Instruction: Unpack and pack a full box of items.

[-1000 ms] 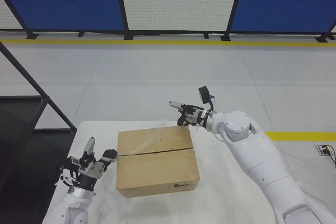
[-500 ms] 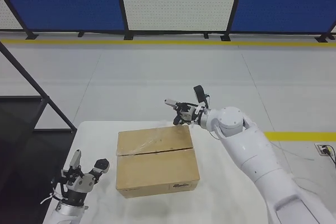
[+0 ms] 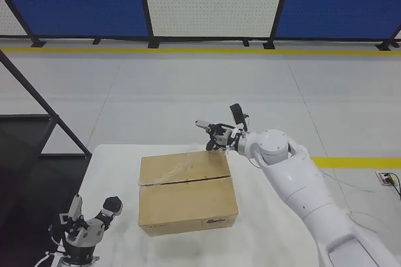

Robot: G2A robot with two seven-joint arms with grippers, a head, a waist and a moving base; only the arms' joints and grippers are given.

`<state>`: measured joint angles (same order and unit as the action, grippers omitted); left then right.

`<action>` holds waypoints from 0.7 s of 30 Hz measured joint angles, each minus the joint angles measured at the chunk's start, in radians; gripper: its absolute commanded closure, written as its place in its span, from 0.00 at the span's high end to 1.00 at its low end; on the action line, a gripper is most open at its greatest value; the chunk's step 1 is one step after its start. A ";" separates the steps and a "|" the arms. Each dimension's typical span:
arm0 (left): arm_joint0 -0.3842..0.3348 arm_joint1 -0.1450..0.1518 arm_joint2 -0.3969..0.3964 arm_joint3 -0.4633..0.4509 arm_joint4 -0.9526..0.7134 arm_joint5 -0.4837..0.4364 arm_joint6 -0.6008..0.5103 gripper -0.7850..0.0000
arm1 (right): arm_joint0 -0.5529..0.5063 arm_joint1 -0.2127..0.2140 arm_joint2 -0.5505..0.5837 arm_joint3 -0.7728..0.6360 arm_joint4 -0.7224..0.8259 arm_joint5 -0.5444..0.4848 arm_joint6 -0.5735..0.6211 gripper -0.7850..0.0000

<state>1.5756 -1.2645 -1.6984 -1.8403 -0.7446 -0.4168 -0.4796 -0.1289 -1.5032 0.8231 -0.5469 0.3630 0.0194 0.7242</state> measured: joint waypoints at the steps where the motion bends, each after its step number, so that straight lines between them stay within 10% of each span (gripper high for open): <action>1: 0.000 0.000 0.000 0.000 0.000 0.000 0.000 1.00 | -0.001 -0.003 -0.001 -0.001 0.000 0.010 -0.014 1.00; 21: -0.005 -0.008 0.000 -0.010 -0.036 0.024 0.053 1.00 | 0.037 -0.039 0.051 0.237 0.020 -0.041 -0.201 1.00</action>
<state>1.5711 -1.2723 -1.6988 -1.8501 -0.7801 -0.3924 -0.4264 -0.0916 -1.5424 0.8743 -0.3098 0.3829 -0.0220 0.5236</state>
